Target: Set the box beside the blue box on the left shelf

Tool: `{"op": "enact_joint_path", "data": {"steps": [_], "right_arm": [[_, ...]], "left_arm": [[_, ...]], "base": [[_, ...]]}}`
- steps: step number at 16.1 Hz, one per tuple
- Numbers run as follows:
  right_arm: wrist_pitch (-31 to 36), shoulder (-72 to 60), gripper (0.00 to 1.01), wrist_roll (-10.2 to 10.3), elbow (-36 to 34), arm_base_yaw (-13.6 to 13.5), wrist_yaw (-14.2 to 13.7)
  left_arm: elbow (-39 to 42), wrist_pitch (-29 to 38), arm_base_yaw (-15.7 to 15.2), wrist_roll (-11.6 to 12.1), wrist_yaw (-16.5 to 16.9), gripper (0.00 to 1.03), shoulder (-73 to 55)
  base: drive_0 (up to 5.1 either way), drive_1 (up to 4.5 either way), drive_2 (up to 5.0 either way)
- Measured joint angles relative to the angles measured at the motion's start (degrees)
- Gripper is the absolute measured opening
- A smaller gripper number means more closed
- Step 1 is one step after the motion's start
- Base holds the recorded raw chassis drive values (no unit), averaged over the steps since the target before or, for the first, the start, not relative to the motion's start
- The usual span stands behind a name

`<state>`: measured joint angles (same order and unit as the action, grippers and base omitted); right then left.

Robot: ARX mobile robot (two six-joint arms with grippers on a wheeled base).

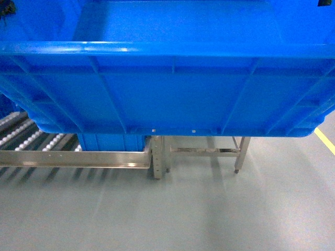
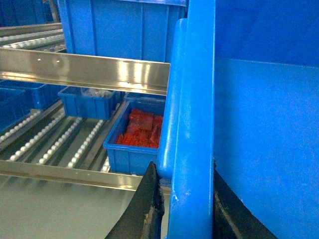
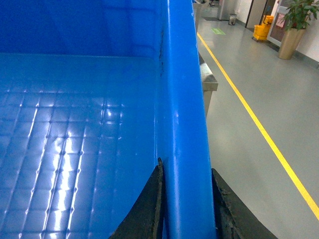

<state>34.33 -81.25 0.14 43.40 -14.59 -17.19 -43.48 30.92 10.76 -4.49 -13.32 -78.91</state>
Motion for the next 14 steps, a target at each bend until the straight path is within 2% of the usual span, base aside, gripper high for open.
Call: {"op": "enact_joint_path", "data": {"steps": [14], "right_arm": [[-0.07, 0.02, 0.17, 0.02, -0.02, 0.02, -0.02]], "left_arm": [[0.00, 0.00, 0.00, 0.00, -0.02, 0.14, 0.00]], "base": [[-5.0, 2.44, 2.4]]}}
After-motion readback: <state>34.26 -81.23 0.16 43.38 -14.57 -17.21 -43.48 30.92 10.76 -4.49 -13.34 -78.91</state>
